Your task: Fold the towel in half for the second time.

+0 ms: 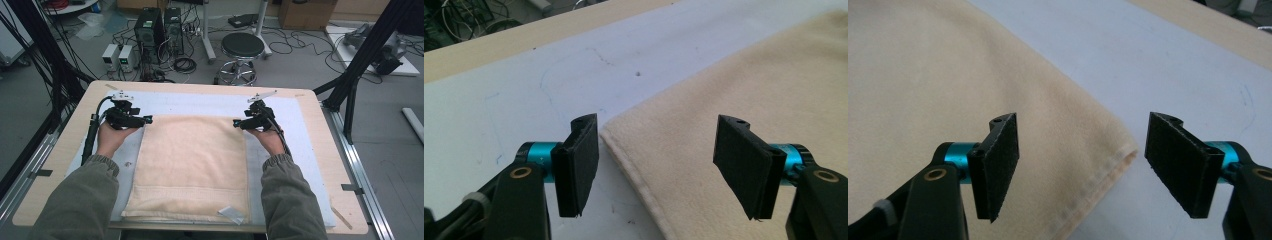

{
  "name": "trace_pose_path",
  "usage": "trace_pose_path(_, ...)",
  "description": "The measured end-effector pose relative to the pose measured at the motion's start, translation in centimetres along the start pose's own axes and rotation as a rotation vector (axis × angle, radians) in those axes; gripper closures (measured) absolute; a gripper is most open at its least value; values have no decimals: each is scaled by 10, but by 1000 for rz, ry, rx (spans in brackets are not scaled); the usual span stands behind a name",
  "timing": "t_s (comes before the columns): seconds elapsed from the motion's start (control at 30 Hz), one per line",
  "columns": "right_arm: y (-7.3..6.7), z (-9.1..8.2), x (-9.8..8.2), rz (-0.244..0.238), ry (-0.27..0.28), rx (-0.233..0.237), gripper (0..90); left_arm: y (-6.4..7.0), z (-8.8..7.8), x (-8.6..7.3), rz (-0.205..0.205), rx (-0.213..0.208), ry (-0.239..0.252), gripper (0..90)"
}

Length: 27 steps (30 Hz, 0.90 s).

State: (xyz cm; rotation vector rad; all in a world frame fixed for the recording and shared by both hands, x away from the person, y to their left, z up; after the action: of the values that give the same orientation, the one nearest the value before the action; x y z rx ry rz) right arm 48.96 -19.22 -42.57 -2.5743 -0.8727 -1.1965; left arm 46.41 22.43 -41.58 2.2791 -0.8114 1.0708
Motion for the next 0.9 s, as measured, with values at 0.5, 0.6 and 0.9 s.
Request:
trace_pose_path(0.5,2,26,-33,45,-62,-11,291,-13,30,-26,-40,59,-108,354)
trace_pose_path(0.6,2,27,-35,63,-57,-19,297,-14,35,-33,-58,52,-115,374)
trace_pose_path(0.9,-6,27,-32,52,-74,-12,521,-8,36,-34,-92,26,-93,542)
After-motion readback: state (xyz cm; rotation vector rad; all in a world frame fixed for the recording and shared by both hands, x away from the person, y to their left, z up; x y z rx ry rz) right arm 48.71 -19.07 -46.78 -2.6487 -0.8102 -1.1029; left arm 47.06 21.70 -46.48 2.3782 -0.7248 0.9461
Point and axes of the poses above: each handheld gripper's, and its own axes: z roughly forward along the jaws, x roughly out of its top, y roughly to its right, the point moved 4 cm from there along z, roughly forward along the jaws, and after that the axes turned 13 degrees about -x, right-handed, at the moved point
